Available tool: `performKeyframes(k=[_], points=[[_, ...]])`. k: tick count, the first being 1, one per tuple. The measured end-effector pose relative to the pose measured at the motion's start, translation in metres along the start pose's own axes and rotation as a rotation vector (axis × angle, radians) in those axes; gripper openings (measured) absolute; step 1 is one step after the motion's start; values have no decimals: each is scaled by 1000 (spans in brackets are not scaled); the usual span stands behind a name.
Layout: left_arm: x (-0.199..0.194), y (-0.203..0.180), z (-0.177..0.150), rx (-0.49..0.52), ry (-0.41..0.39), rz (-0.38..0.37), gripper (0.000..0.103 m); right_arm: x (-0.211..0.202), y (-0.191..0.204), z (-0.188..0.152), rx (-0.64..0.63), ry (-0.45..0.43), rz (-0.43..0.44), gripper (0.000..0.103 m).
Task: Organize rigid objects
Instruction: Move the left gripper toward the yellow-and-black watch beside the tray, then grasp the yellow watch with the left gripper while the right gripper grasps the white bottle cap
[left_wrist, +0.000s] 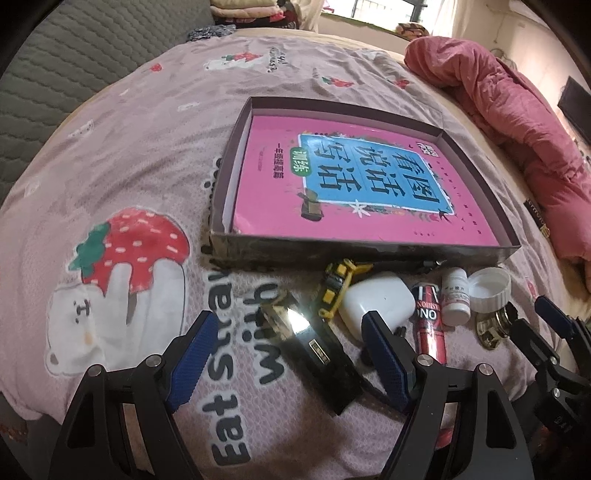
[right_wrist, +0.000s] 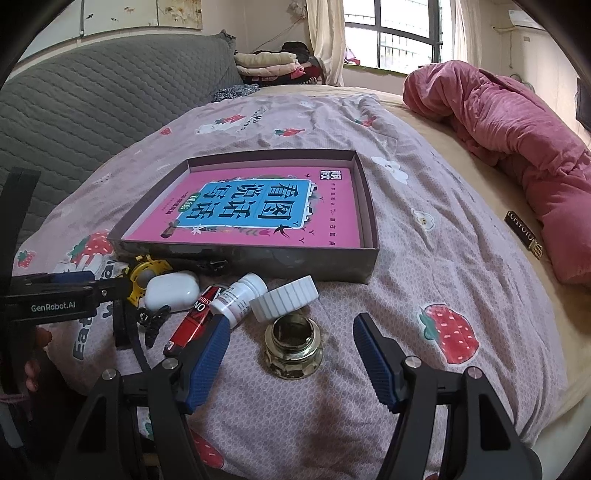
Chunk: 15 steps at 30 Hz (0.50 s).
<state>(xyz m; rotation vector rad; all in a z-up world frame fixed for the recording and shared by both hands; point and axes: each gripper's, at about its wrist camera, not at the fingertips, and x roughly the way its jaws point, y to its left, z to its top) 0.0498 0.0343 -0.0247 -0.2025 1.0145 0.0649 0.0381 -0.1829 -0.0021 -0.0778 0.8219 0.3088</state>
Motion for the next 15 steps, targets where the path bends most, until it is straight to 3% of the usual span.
performKeyframes(k=[11, 15], points=[[15, -1, 12, 14, 49, -65, 52, 5, -4, 1, -3, 12, -4, 69], [18, -7, 15, 45, 64, -56, 51, 8, -4, 4, -8, 16, 4, 69]])
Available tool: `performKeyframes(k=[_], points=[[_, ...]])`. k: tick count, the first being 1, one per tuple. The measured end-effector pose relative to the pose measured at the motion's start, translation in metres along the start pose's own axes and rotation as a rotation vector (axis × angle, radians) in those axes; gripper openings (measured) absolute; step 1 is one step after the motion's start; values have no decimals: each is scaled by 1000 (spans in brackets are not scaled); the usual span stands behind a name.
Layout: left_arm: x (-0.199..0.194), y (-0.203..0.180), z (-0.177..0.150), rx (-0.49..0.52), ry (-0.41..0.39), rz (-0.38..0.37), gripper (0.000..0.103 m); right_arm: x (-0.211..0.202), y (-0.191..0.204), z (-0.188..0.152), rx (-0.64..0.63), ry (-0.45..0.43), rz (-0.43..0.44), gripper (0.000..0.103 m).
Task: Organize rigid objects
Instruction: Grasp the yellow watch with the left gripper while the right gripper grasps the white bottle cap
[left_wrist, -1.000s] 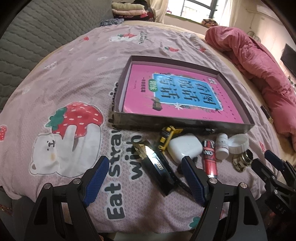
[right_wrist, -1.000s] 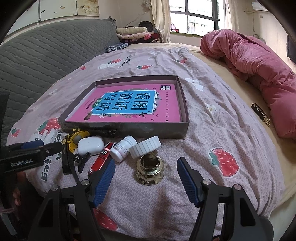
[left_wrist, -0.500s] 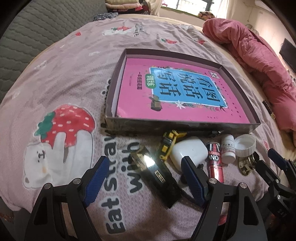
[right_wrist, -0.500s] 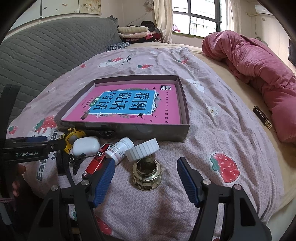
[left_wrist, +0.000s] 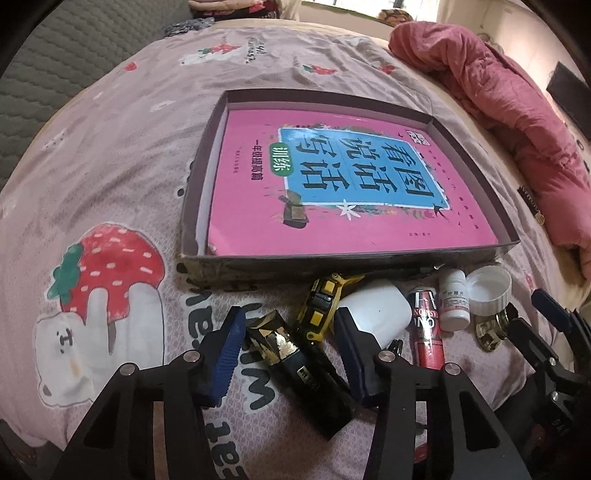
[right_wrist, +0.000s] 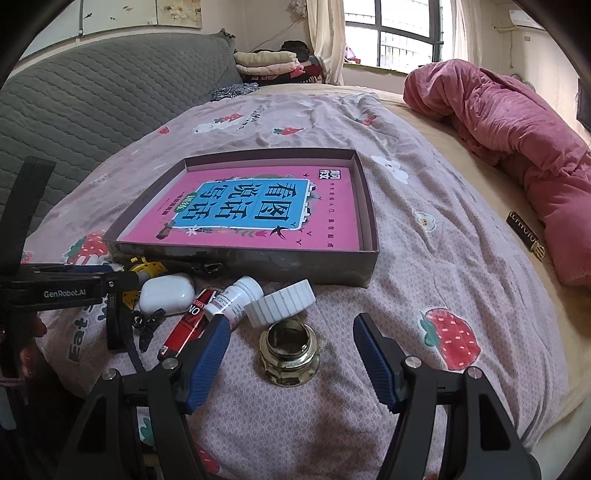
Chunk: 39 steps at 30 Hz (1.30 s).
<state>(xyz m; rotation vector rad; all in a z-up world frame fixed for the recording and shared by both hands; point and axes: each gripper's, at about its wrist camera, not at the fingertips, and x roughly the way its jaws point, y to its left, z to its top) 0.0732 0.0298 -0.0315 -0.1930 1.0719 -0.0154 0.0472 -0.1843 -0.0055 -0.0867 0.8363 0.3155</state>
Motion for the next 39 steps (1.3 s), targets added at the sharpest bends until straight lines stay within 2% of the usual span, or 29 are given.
performKeyframes(k=[5, 10, 13, 16, 24, 30, 35, 39], points=[[4, 1, 5, 16, 26, -3, 50, 6, 2, 6, -42, 14, 9, 69], [8, -6, 9, 75, 57, 32, 49, 16, 7, 15, -123, 38, 6, 69], [10, -12, 14, 117, 83, 30, 39, 26, 15, 15, -208, 80, 7, 69], [14, -15, 20, 144, 116, 35, 35, 36, 24, 15, -273, 109, 2, 69], [26, -26, 31, 193, 193, 31, 22, 47, 19, 17, -256, 132, 0, 69], [35, -32, 37, 235, 249, 38, 21, 51, 11, 21, -251, 143, 9, 67], [47, -31, 47, 192, 289, -4, 20, 54, 16, 21, -295, 139, 24, 58], [52, -24, 50, 151, 291, -43, 20, 57, 13, 22, -271, 146, 51, 50]])
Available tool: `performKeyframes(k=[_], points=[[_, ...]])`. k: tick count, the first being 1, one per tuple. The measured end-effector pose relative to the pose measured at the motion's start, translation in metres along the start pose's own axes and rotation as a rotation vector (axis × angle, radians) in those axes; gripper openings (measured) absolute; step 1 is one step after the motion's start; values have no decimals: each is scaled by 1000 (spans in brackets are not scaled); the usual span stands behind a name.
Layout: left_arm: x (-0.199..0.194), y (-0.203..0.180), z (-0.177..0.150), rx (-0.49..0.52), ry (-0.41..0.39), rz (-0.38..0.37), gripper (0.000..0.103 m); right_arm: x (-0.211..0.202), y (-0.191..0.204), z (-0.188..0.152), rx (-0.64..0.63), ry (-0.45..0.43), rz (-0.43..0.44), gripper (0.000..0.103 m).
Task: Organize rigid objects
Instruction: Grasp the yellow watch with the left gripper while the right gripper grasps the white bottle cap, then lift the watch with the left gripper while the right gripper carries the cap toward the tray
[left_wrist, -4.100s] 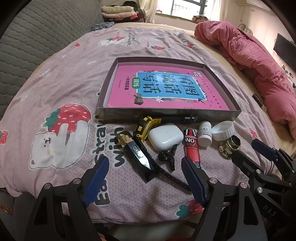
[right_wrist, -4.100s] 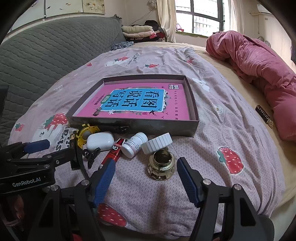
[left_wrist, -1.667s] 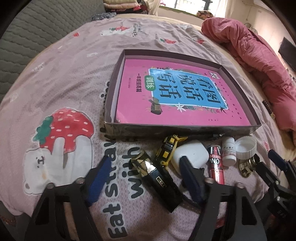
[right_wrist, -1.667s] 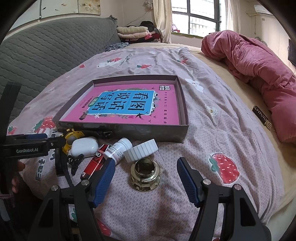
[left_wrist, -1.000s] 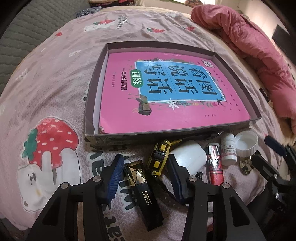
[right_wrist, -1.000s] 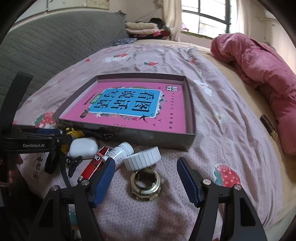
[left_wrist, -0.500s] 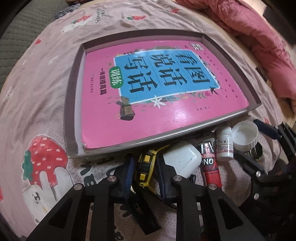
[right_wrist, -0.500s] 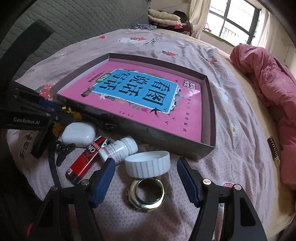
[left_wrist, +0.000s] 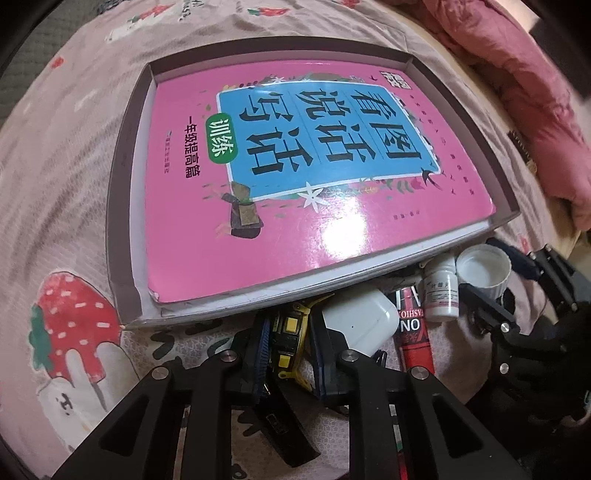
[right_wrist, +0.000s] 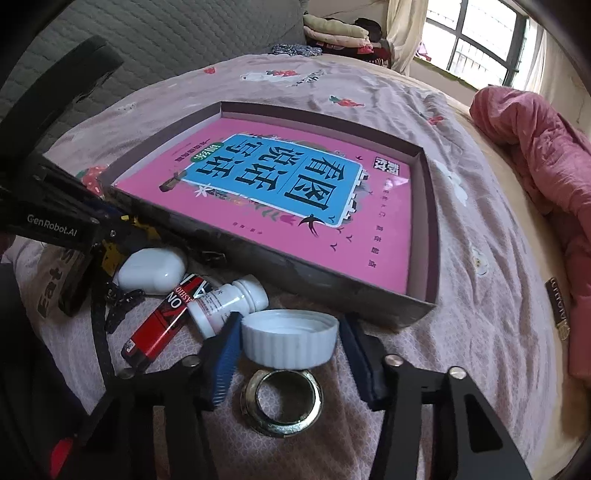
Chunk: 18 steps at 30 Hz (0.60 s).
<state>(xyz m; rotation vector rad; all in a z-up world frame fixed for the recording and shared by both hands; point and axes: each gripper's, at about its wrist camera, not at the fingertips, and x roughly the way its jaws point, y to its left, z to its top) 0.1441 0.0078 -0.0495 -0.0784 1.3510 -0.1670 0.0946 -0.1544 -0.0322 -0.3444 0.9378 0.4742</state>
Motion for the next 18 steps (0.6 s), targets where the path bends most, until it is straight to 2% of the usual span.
performKeyframes(k=[2, 6, 13, 18], points=[[-1, 6, -1, -23, -7, -23, 19, -2, -5, -1, 32, -14, 36, 50], [-3, 4, -6, -31, -27, -16, 19, -10, -16, -3, 107, -49, 92, 50], [-19, 16, -19, -82, -59, -50, 18, -25, -27, -8, 186, -108, 121, 50], [-35, 22, -32, -120, -97, -99, 18, -33, -25, -10, 187, -133, 128, 50]])
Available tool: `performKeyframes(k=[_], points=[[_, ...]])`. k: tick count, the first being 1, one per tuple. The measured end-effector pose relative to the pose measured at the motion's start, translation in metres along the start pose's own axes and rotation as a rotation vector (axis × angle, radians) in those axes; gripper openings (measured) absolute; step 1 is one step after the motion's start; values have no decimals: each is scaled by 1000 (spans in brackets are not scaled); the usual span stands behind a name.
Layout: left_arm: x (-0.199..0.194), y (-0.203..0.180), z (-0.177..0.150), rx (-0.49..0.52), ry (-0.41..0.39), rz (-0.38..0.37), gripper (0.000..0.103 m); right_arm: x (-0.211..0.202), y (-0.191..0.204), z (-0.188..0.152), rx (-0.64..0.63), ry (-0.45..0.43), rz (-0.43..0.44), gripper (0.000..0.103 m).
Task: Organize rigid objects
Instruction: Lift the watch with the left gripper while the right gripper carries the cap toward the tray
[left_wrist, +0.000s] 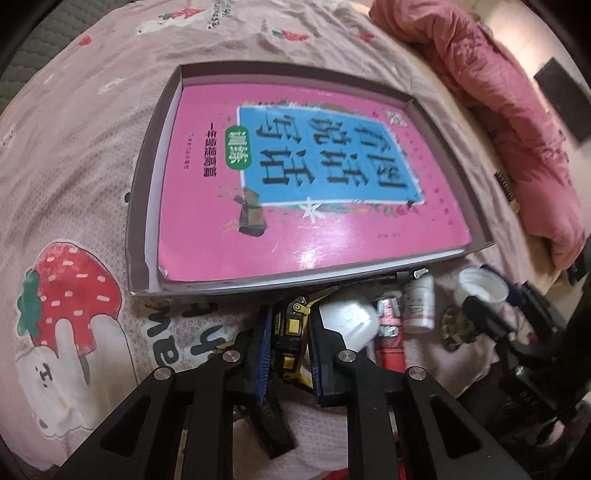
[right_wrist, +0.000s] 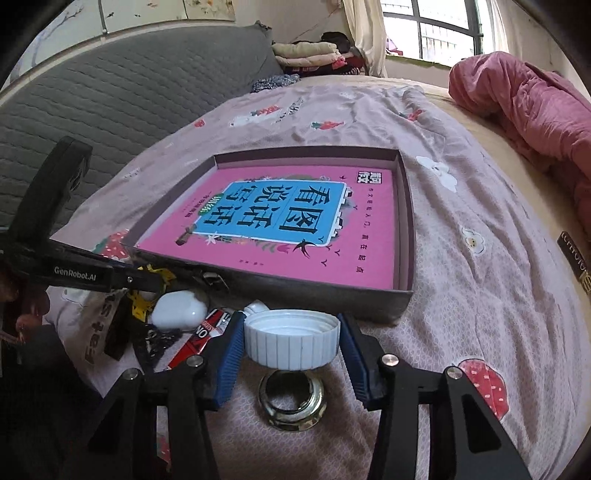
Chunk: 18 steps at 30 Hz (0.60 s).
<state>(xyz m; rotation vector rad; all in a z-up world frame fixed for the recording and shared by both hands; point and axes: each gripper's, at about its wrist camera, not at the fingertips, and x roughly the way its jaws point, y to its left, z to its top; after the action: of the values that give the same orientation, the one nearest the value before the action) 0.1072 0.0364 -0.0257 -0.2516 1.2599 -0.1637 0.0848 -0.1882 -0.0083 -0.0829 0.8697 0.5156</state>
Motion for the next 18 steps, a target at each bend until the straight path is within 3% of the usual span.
performKeyframes(k=[18], points=[[-52, -2, -2, -44, -166, -46, 17, -22, 6, 7, 10, -103, -18, 50]])
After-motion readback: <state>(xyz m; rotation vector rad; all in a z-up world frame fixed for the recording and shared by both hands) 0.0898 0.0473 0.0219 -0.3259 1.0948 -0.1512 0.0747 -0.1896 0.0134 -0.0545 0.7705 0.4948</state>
